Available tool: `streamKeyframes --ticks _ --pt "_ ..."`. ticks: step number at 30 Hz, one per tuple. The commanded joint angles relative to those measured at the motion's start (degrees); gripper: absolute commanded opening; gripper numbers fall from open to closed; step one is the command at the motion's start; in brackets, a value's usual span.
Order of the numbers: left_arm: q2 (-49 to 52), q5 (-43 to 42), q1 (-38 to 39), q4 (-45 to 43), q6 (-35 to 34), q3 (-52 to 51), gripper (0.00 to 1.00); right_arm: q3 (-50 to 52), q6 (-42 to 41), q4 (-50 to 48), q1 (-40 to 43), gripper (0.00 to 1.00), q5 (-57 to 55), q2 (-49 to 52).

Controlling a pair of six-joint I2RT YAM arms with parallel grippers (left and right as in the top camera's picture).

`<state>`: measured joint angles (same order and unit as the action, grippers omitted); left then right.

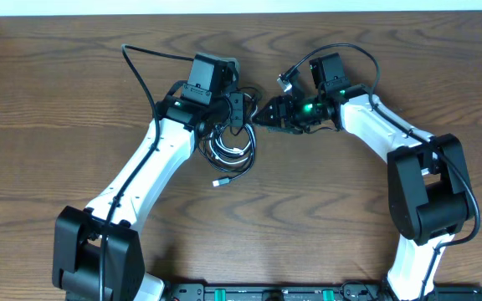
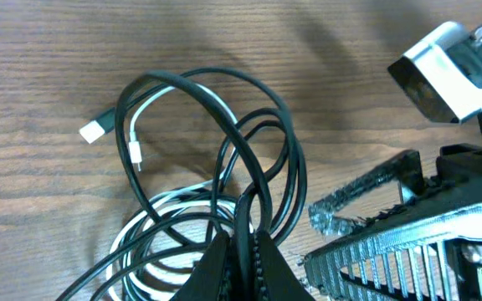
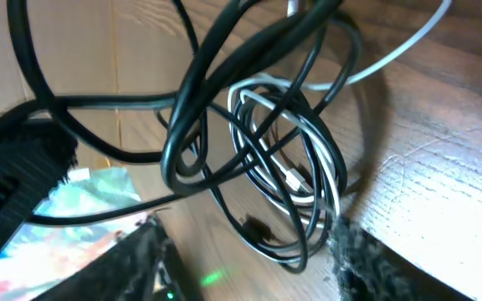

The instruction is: Untangle cables

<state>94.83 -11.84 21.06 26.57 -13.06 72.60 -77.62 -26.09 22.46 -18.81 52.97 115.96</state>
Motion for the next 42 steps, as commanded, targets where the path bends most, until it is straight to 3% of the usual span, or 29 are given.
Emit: streamKeyframes --ticks 1,6,11,13,16,17,28,37,40,42 --pt "-0.1 -0.7 -0.2 0.4 0.9 0.2 0.07 -0.3 0.5 -1.6 -2.1 0.68 0.6 -1.1" --pt "-0.1 -7.3 -0.2 0.4 -1.4 0.2 0.07 -0.3 -1.4 -7.2 -6.9 0.69 -12.3 -0.9" --pt "-0.1 -10.3 -0.2 0.7 -3.6 0.2 0.07 -0.3 -5.5 -12.6 -8.6 0.52 -26.9 -0.7" --pt "-0.1 -13.4 -0.2 0.7 -3.6 0.2 0.07 -0.3 -6.7 -14.0 -8.6 0.39 -33.6 -0.5" --pt "-1.2 -13.7 -0.2 1.9 -3.5 0.2 0.07 -0.3 -6.6 -14.0 -7.7 0.04 -39.7 -0.5" --pt "-3.3 -13.6 -0.2 2.1 -3.5 0.2 0.07 -0.3 -6.6 -13.7 -6.5 0.01 -40.4 -0.5" --pt "-30.6 5.1 -0.2 1.7 -3.6 0.2 0.07 -0.3 -6.7 -13.3 3.1 0.01 -38.2 -0.5" --pt "-33.0 15.9 -0.2 6.0 -5.6 0.2 0.07 -0.3 -9.0 -13.9 6.6 0.01 -29.9 -0.5" --pt "-29.6 10.6 -0.2 7.3 -5.5 0.2 0.17 -0.3 -9.0 -13.6 6.5 0.01 -27.2 -0.5" --pt "-24.7 3.8 -0.2 7.4 -3.8 0.2 0.33 -0.3 -9.0 -13.2 6.4 0.01 -23.4 -0.5"
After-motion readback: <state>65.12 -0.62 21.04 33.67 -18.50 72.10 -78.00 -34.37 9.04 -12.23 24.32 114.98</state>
